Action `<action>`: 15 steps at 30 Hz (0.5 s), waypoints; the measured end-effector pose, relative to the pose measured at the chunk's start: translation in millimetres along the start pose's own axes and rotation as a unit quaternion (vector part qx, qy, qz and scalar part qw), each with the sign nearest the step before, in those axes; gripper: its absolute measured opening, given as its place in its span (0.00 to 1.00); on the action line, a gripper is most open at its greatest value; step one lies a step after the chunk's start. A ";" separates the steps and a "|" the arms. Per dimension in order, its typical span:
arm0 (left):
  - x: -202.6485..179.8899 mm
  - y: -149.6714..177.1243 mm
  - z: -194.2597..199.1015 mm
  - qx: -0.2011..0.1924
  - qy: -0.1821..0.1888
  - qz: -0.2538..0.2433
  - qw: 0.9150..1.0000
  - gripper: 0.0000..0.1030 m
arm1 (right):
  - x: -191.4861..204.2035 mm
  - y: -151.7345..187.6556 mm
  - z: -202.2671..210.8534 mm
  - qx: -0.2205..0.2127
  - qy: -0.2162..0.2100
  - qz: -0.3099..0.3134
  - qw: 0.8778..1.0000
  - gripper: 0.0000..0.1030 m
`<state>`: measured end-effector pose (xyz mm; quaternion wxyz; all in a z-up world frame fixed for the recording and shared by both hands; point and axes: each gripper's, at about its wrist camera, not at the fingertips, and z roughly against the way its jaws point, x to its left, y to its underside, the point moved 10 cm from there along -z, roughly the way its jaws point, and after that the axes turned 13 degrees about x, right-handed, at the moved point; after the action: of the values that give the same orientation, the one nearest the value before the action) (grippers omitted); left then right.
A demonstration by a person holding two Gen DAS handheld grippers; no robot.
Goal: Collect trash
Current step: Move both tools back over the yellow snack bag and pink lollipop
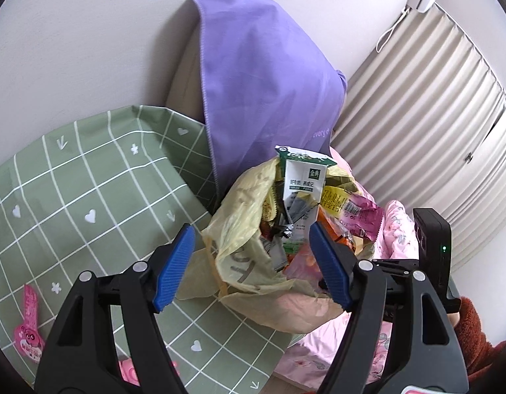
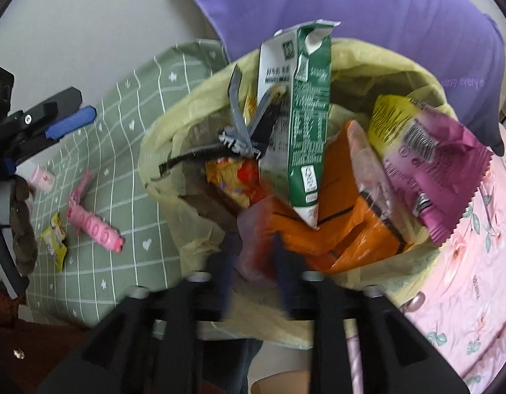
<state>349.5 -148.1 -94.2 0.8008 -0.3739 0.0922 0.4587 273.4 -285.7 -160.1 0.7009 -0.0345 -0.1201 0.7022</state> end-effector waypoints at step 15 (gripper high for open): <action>36.2 9.6 29.9 -0.040 -0.045 0.019 0.998 0.67 | 16.7 -8.0 61.7 -0.137 0.080 0.101 0.982 0.43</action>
<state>356.2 -100.7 -95.8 0.7797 -0.3829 0.0441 0.4934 267.5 -276.7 -96.6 0.6225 -0.1984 -0.1545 0.7412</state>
